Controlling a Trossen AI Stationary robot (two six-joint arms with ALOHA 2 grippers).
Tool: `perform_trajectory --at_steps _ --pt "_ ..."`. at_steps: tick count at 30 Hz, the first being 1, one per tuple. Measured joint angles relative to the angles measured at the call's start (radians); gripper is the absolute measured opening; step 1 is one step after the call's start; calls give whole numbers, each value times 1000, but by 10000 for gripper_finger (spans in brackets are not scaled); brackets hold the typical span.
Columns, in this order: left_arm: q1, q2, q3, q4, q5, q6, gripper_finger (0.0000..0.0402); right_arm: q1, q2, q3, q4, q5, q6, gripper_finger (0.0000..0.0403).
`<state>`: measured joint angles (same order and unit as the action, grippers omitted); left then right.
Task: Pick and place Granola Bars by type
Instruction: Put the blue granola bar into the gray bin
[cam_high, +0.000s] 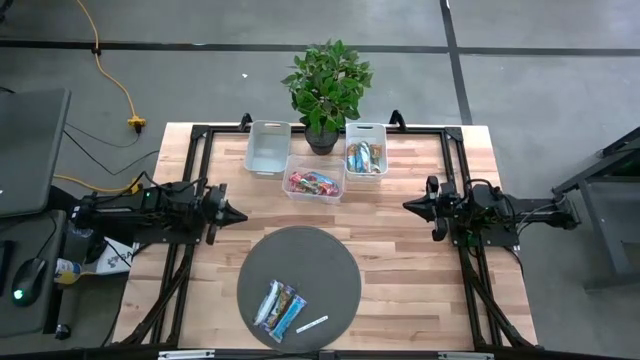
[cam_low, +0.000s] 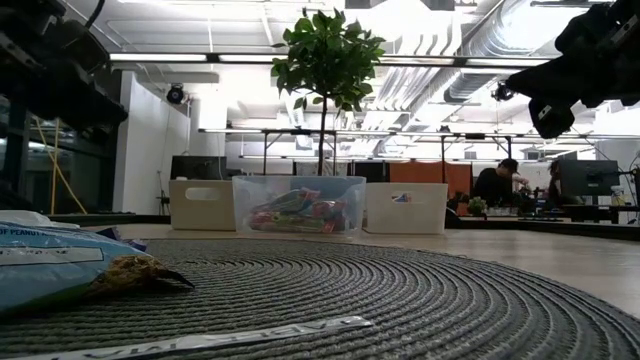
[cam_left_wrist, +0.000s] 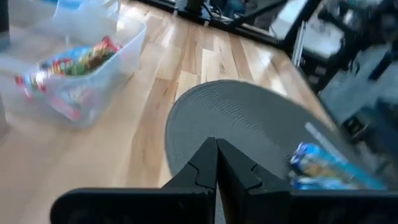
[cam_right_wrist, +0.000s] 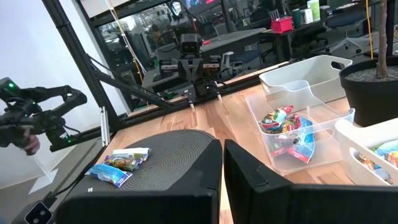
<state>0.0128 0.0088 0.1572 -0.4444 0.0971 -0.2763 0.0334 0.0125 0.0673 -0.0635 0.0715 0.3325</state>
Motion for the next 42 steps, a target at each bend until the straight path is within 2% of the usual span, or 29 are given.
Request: perform_trajectory --at_steps 3,9,14,18,30,37,42 --pt "0 0 0 16 -25 -118 1 0 0 0 0 0 0 0" --pt "0 0 0 41 -137 -219 1 0 0 0 0 0 0 0" --pt "0 0 0 45 -147 -259 1 0 0 0 0 0 0 0" --pt "0 0 0 46 -205 -270 1 0 0 1 0 0 0 0" --pt "0 0 0 57 -181 -348 1 0 0 1 0 0 0 0" --pt "0 3 0 246 -91 -285 1 0 0 1 0 0 0 0" --pt "0 35 0 369 -159 -239 1 0 0 1 0 0 0 0"
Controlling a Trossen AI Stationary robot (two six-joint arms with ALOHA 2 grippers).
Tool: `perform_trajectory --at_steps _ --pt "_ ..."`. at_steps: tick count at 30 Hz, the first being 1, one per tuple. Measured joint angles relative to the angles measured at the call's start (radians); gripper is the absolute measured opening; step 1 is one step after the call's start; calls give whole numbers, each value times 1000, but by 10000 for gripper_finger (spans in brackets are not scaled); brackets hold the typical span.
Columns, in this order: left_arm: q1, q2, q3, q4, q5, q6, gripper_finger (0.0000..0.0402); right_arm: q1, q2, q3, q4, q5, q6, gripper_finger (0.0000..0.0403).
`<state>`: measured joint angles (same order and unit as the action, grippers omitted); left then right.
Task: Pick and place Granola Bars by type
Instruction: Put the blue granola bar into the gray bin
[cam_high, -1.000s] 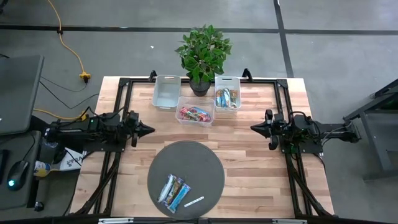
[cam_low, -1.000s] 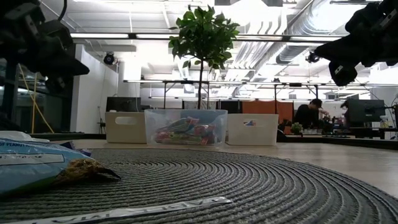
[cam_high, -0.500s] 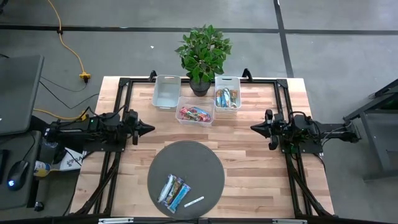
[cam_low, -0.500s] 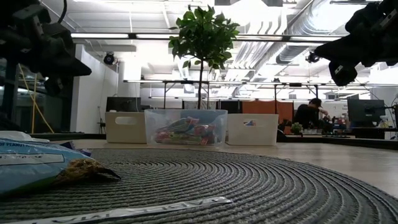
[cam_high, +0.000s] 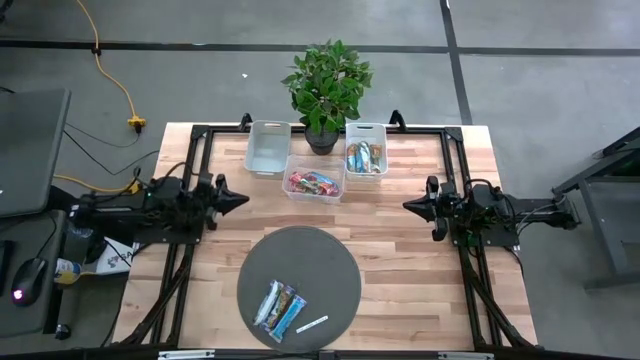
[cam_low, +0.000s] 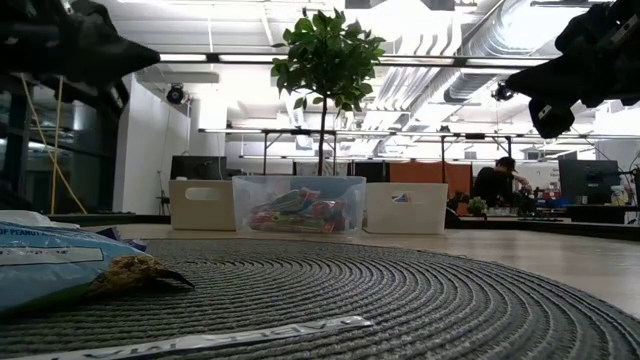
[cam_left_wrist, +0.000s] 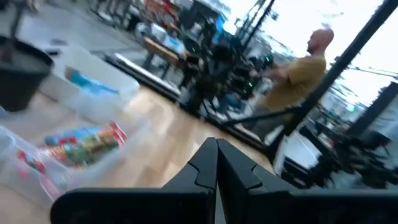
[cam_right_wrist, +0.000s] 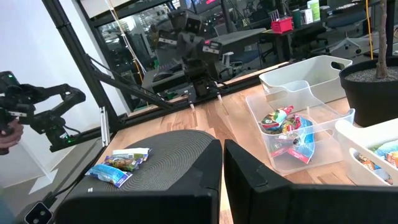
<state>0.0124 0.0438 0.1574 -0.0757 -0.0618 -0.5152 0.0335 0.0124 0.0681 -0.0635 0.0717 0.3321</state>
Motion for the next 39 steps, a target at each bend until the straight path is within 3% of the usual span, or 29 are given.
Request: perform_trajectory --at_steps 11,22,30,39 --pt "0 225 18 201 -40 52 1 0 0 0 0 0 0 0" --pt "0 594 316 174 -72 238 1 0 0 0 0 0 0 0" --pt "0 867 501 6 -70 127 1 0 0 0 0 0 0 0" --pt "-12 1090 696 -385 45 60 1 0 0 0 0 0 0 0"
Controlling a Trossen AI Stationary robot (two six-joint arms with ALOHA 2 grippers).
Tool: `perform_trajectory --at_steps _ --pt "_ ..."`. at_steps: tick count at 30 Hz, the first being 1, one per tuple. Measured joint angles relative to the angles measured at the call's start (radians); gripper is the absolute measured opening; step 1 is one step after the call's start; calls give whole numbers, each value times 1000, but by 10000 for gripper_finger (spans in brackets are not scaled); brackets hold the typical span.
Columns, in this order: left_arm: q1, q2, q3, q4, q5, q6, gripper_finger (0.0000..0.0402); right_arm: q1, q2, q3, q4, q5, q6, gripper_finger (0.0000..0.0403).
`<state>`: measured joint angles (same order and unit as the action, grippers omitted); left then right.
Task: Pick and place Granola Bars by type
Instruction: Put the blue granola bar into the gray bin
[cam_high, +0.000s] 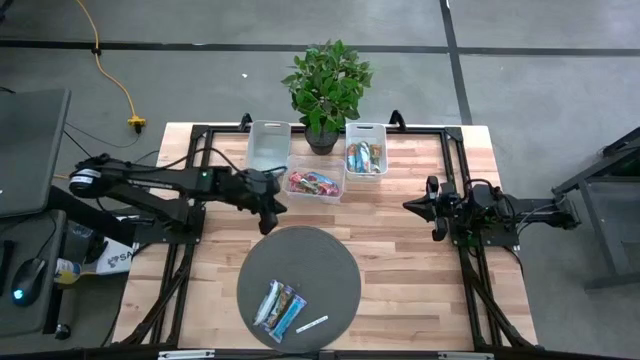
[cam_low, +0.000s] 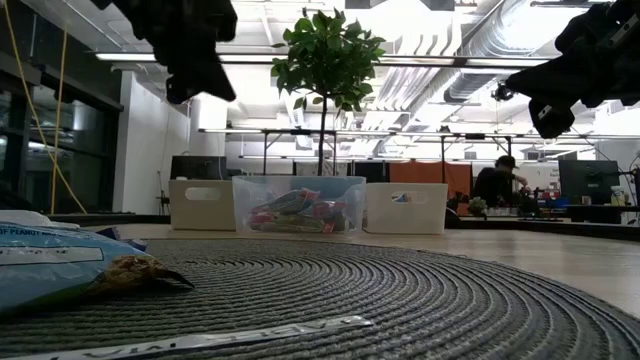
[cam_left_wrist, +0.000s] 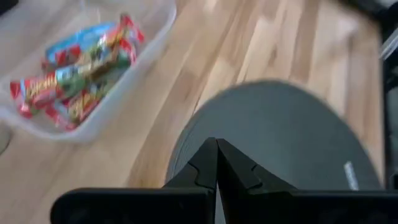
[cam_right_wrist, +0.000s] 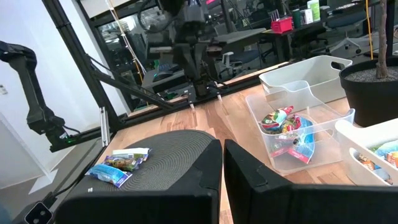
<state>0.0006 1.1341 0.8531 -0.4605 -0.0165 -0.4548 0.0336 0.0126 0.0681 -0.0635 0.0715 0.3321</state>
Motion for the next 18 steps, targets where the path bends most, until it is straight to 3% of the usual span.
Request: perform_trajectory --at_steps 5,18 --pt "-71 48 49 -101 5 -13 1 0 0 0 0 0 0 0" --pt "-244 212 52 -137 86 -252 1 0 0 0 0 0 0 0"
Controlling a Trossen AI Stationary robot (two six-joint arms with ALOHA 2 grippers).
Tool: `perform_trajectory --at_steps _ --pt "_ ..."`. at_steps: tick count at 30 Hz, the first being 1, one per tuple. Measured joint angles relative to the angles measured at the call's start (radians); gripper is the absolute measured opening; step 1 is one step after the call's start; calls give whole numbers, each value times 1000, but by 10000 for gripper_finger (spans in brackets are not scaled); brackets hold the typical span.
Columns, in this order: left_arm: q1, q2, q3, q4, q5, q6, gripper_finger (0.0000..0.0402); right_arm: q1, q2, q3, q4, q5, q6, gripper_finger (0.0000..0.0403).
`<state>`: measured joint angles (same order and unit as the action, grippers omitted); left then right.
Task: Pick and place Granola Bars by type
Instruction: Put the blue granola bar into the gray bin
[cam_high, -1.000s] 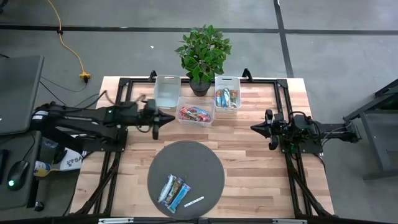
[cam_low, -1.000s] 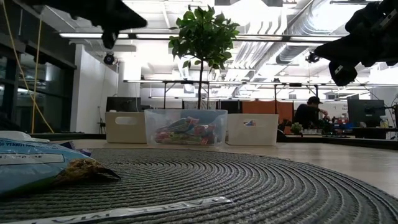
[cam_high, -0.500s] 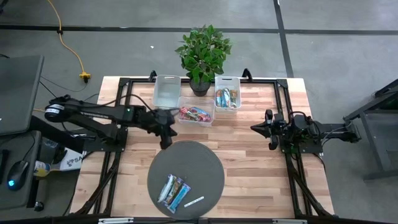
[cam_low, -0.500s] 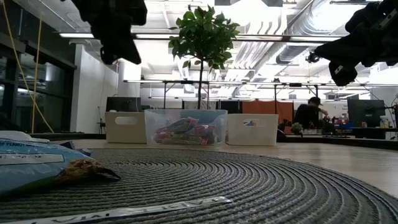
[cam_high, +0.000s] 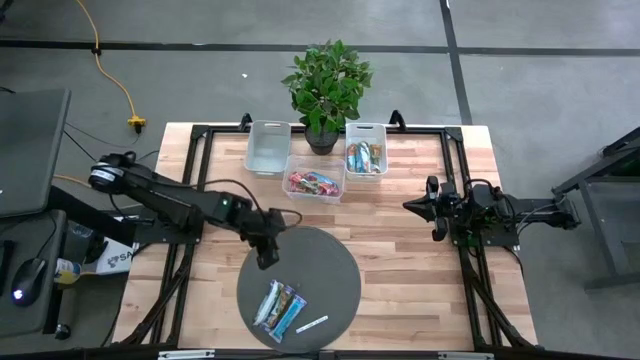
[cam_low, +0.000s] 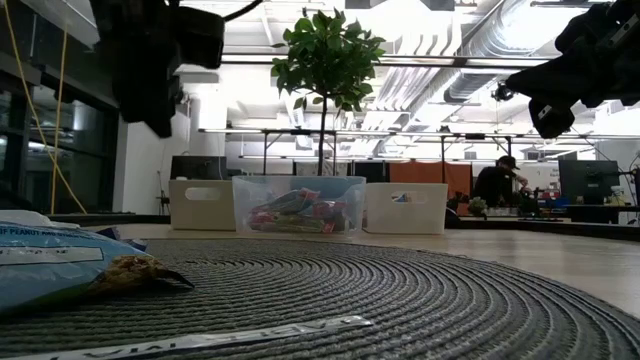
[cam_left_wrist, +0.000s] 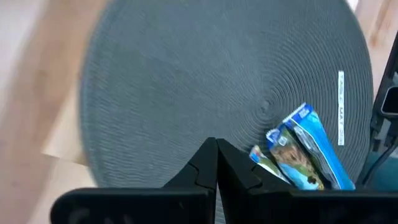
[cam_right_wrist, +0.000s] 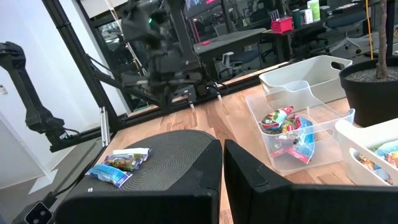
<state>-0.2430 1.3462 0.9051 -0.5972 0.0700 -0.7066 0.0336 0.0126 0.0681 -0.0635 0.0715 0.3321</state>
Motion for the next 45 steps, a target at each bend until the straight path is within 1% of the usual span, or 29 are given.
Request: perform_trajectory --at_steps 3,5,10,18,22,24,27,30,32,33,35,38,42,45 --pt "-35 37 1 19 13 -52 1 0 0 0 0 0 0 0" --pt "-57 76 25 16 26 -72 1 0 0 0 0 0 0 0" --pt "-93 191 153 17 75 -103 1 0 0 0 0 0 0 0" --pt "-140 379 384 3 80 -163 1 0 3 0 0 0 0 0" --pt "-151 462 462 9 104 -163 1 0 8 0 0 0 0 0" --pt "-155 488 478 -1 113 -160 1 0 10 0 0 0 0 0" --pt "-159 526 503 -9 163 -159 1 0 13 0 0 0 0 0" --pt "-170 543 507 -109 185 -164 1 0 17 0 -6 0 0 0" --pt "-184 548 512 -174 153 -162 1 0 21 0 -5 0 0 0" --pt "-192 548 512 -232 136 -156 1 0 20 0 -8 0 0 0" --pt "-203 548 510 -346 110 -92 1 0 20 0 -7 0 0 0" --pt "-223 548 510 -487 89 66 1 0 20 0 -7 0 0 0" --pt "-249 548 510 -542 84 298 1 0 20 0 -7 0 0 0" --pt "-267 543 510 -533 151 500 1 0 20 0 -8 0 0 0"
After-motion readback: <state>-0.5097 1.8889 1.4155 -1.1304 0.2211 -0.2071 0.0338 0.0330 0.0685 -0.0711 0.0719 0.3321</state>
